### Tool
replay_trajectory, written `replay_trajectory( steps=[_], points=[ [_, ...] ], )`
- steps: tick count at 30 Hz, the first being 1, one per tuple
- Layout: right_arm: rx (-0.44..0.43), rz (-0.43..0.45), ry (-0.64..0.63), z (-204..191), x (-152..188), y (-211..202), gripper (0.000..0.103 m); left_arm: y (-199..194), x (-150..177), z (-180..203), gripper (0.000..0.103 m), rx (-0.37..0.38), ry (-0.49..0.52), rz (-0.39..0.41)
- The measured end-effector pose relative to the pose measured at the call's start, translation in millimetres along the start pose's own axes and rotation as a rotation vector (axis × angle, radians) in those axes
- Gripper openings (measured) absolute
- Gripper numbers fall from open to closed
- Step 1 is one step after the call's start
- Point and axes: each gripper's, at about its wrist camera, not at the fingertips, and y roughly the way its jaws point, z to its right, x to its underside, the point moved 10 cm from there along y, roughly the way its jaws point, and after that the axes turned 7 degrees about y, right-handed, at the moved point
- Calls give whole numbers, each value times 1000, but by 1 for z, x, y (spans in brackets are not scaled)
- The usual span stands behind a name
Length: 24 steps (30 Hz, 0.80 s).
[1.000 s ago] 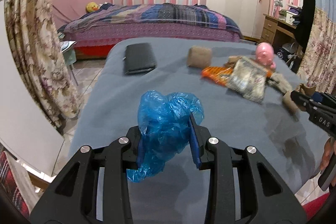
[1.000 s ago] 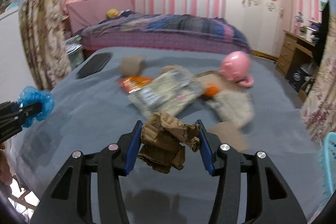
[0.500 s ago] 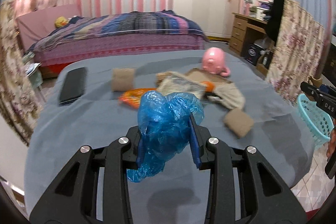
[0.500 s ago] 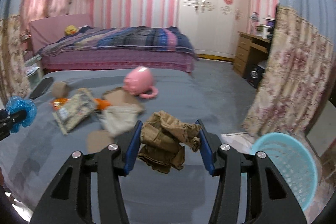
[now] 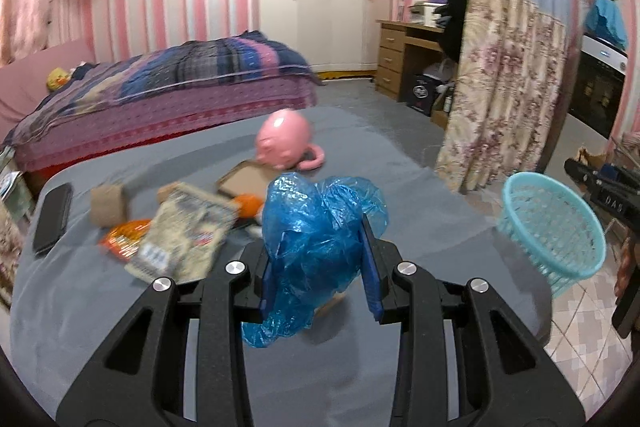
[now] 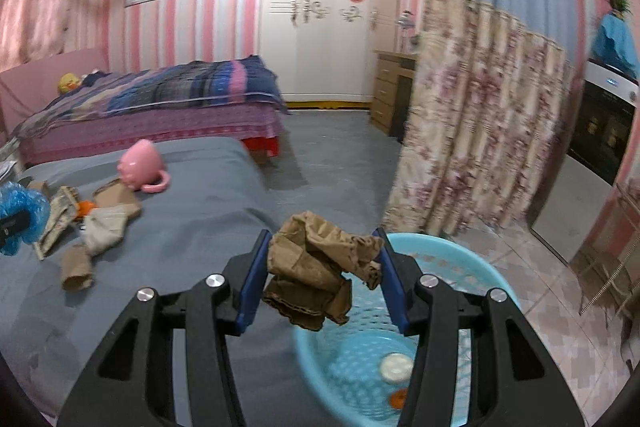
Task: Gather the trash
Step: 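Carry the bag and brown paper to the blue basket and release both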
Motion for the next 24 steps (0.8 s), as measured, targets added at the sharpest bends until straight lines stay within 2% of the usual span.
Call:
replay_trajectory(
  steps=[5,9,19,24],
  points=[
    [47,2,53,43,3,2,51,12,-23,46,33,49,54,21],
    [93,6,88,75,5,0,51,26,-34,93,33,125,84,27],
    [172,9,124,132,17,-3,51,64,-40,206,34,300,155,29],
    [193,-1,149,154,25,1,51,88,-34,256,34,373,189,-11]
  ],
)
